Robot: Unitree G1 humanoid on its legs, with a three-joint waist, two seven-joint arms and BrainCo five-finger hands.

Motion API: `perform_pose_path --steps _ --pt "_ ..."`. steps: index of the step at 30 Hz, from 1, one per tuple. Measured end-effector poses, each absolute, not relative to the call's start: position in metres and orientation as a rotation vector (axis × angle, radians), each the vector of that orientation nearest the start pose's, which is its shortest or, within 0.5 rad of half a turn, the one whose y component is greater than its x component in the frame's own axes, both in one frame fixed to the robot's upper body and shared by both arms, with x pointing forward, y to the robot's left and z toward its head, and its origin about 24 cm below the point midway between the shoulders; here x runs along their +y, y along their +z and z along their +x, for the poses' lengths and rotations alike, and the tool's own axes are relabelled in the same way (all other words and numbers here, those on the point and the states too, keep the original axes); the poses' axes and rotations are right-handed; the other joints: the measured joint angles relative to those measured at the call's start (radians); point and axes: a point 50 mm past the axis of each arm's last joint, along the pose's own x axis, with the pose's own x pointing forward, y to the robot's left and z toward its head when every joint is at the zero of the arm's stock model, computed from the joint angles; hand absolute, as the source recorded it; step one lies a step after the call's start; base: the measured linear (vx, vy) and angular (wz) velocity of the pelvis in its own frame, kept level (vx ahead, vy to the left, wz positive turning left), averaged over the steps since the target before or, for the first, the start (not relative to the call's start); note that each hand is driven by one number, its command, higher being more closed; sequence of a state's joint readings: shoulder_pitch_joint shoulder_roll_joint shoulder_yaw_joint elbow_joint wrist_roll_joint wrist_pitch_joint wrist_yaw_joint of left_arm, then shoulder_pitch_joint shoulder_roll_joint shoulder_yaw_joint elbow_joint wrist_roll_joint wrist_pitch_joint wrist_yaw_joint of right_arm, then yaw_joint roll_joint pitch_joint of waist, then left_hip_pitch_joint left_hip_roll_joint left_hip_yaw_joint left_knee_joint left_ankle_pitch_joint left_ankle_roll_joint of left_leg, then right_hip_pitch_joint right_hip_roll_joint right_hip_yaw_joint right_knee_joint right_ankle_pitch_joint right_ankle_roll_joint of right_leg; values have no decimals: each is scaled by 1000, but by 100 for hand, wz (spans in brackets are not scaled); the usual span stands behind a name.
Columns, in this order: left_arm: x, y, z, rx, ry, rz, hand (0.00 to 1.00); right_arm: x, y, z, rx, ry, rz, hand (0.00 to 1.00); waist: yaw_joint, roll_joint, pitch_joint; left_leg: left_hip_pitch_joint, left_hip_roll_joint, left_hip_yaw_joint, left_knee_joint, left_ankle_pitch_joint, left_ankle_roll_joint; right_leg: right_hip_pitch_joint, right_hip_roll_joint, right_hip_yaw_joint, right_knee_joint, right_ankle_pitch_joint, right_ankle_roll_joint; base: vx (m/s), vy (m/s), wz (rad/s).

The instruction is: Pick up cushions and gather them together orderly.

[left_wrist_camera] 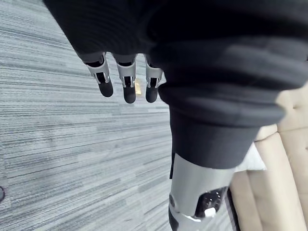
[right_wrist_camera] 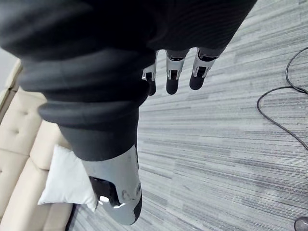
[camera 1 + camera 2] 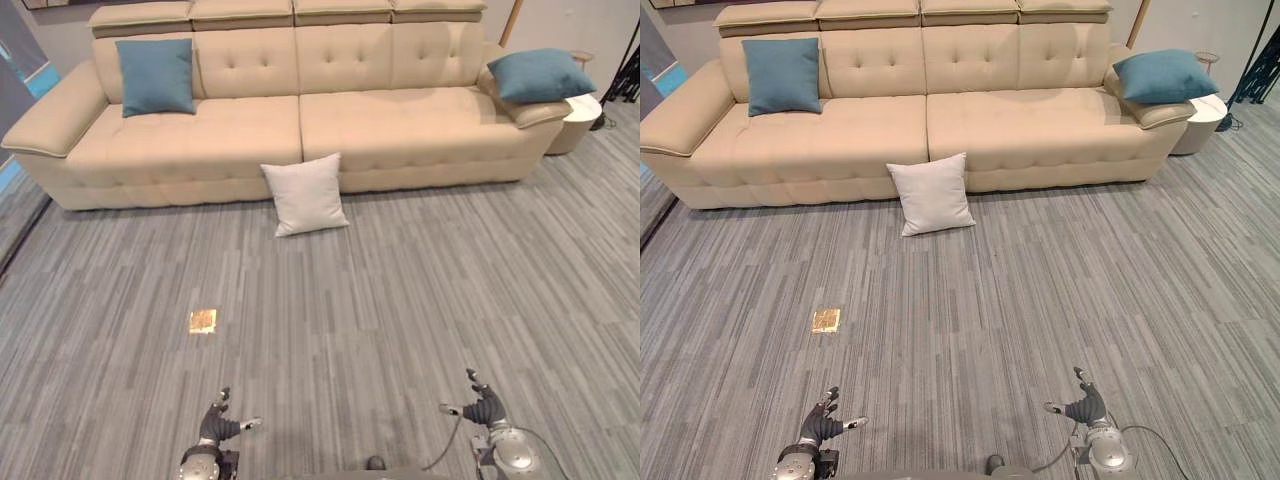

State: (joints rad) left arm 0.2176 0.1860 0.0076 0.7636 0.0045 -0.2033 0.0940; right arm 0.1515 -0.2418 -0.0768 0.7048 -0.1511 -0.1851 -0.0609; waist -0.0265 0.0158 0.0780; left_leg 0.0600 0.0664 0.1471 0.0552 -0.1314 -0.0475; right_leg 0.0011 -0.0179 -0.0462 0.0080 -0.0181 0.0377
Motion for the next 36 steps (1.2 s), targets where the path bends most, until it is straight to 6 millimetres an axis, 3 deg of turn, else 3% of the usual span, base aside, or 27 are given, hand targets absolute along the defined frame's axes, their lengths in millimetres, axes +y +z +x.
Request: perform_pose_path --steps 5,7,9,10,11,12,13,14,16,18,19,20,21,22,23,24,25,26,27,29,31,33,34,35,36 --pt "219 -117 125 695 213 165 0 -240 -105 155 662 -129 -353 0 25 4 4 -38 5 24 59 -42 17 -34 2 23 26 -15 3 33 16 -14" --pt "216 -112 132 661 213 152 0 -238 -103 163 642 -127 -347 0 35 6 14 -69 2 37 124 -89 32 -100 -7 39 151 -84 17 51 66 -20" --pt "215 -108 136 633 215 143 0 -237 -102 165 637 -138 -325 0 40 -1 26 -82 -10 48 175 -139 47 -153 -30 44 301 -161 60 46 84 -16" --pt "215 -107 137 629 220 134 0 -235 -102 166 639 -142 -317 0 40 -7 34 -68 -24 46 185 -175 61 -209 -53 22 443 -188 63 97 112 -4" --pt "215 -107 138 628 213 140 0 -233 -103 167 637 -144 -309 0 35 -12 52 -42 -39 36 191 -193 81 -282 -85 -8 641 -187 71 152 114 7" --pt "216 -107 138 626 208 147 0 -231 -104 165 642 -142 -306 0 26 -18 65 -17 -49 26 193 -201 89 -321 -101 -18 739 -174 69 239 95 28" --pt "219 -107 137 634 203 160 0 -226 -107 161 663 -120 -309 0 11 -17 81 20 -52 19 192 -216 97 -367 -113 -41 813 -215 64 309 81 26" --pt "221 -106 138 634 205 168 0 -224 -109 160 670 -107 -312 0 13 -21 83 48 -48 13 181 -221 93 -405 -117 -74 790 -234 54 331 75 20" --pt "221 -102 149 606 192 180 0 -224 -108 162 666 -104 -314 0 6 -17 89 88 -36 -9 137 -220 90 -461 -99 -121 670 -227 45 505 18 36" --pt "219 -97 161 575 179 178 0 -226 -105 166 654 -109 -319 0 -18 5 107 136 -9 -37 84 -211 64 -489 -56 -147 511 -165 16 442 -33 59" --pt "218 -96 166 562 176 177 0 -226 -105 166 652 -112 -320 0 -26 -5 110 167 -10 -44 71 -213 38 -499 -41 -145 424 -90 -10 608 -111 59" --pt "215 -98 166 570 178 165 0 -229 -106 162 661 -118 -326 0 -34 -11 106 197 -2 -61 72 -228 12 -501 -38 -132 443 20 -76 725 -133 46" --pt "211 -99 167 574 177 151 0 -231 -106 162 667 -123 -332 0 -37 16 108 203 16 -65 83 -227 -5 -508 -36 -153 497 -6 -80 733 -166 43" --pt "208 -100 167 578 169 145 0 -230 -103 168 648 -123 -327 0 -46 23 110 187 19 -64 128 -182 -78 -511 -58 -170 555 -65 -89 611 -150 31" --pt "204 -102 166 586 162 134 0 -231 -102 169 643 -126 -327 0 -52 24 111 158 8 -57 226 -106 -106 -480 -72 -180 572 -110 -91 629 -175 30" --pt "203 -104 164 595 162 129 0 -231 -102 169 644 -125 -326 0 -46 24 113 133 5 -46 312 -53 -104 -448 -74 -189 560 -127 -91 656 -190 15" --pt "201 -108 158 618 162 120 0 -230 -103 167 646 -118 -329 0 -38 20 122 62 35 -27 528 51 -117 -347 -76 -188 490 -147 -92 526 -137 10" --pt "200 -109 156 622 159 118 0 -229 -103 167 647 -115 -330 0 -41 26 125 15 63 -9 655 43 -110 -289 -63 -186 442 -155 -92 626 -128 1" --pt "201 -110 154 627 162 118 0 -226 -104 167 647 -116 -314 0 -24 28 131 -67 115 58 863 -16 -23 -185 -38 -174 362 -165 -93 575 -72 -15" --pt "202 -110 154 628 164 116 0 -222 -103 171 633 -116 -288 0 9 3 146 -220 138 139 969 -79 40 -24 -37 -147 235 -171 -88 666 -35 -34" --pt "202 -110 153 630 164 115 0 -222 -101 174 623 -115 -288 0 24 -2 149 -332 131 160 900 -93 60 42 -43 -129 176 -183 -75 438 44 -33" --pt "201 -112 149 639 160 111 0 -221 -99 179 610 -116 -284 0 43 -11 159 -423 81 138 680 -86 48 96 -71 -104 152 -211 -43 452 115 -45" --pt "200 -115 143 658 156 105 0 -223 -99 179 609 -124 -278 0 44 -11 160 -438 40 98 448 -40 -13 137 -88 -90 126 -232 -18 528 204 -59" --pt "201 -118 134 681 160 103 0 -223 -99 179 609 -127 -275 0 52 10 155 -437 34 60 234 69 -60 177 -82 -63 98 -257 7 667 288 -70" --pt "202 -119 131 694 165 105 0 -221 -100 178 613 -127 -268 0 59 14 151 -428 36 60 237 155 -36 196 -84 -44 91 -269 22 570 275 -63"
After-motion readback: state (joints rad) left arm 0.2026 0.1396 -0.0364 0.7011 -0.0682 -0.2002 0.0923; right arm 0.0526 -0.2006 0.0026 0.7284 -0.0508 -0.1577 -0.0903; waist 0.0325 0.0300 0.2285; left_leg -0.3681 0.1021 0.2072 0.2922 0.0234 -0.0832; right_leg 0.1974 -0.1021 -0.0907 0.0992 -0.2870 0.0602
